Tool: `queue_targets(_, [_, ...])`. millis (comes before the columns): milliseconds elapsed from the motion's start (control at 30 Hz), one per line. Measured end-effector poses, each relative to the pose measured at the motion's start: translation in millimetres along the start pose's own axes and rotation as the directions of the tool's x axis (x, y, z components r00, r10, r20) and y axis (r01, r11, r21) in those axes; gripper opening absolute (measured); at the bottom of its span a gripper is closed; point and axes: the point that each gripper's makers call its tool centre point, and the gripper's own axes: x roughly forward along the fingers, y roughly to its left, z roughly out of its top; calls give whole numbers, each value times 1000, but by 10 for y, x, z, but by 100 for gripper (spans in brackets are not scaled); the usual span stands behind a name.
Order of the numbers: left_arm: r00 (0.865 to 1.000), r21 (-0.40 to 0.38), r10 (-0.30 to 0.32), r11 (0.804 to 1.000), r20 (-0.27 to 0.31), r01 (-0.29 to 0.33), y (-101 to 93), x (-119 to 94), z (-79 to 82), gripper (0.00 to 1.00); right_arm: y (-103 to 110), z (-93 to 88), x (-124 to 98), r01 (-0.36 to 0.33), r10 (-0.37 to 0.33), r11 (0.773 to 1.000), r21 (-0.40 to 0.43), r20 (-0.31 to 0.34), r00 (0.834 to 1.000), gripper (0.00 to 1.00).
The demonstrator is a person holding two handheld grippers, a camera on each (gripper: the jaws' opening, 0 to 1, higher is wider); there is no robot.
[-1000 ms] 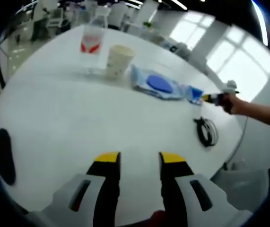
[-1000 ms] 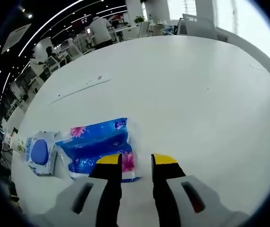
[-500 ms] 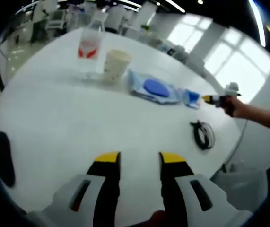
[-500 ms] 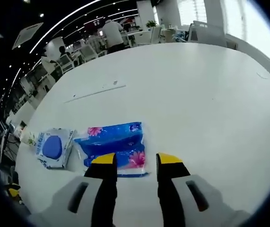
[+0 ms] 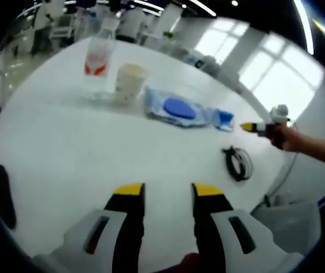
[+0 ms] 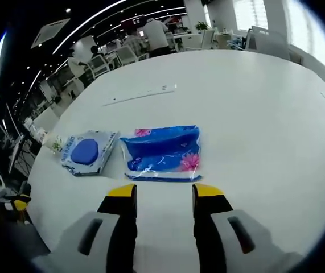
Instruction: Arrange the tabletop items into an orderly group along one side of the table until the central work area is clear of visible clutter.
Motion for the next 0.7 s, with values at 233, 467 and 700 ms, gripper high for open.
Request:
queue_targets(233, [1000, 24, -12, 1000, 0, 12, -49, -6, 12, 30, 137, -184, 60, -60, 59, 998, -26, -34, 998, 38])
queue_targets(467, [1000, 35, -20, 999, 1, 20, -92, -14, 11, 30, 195, -234, 70, -77, 76, 996, -43, -37, 996, 37])
queue_targets(700, [1000, 40, -25, 999, -1, 25, -98, 7, 11, 31, 266, -323, 20, -99, 96, 992, -72, -46, 994, 36])
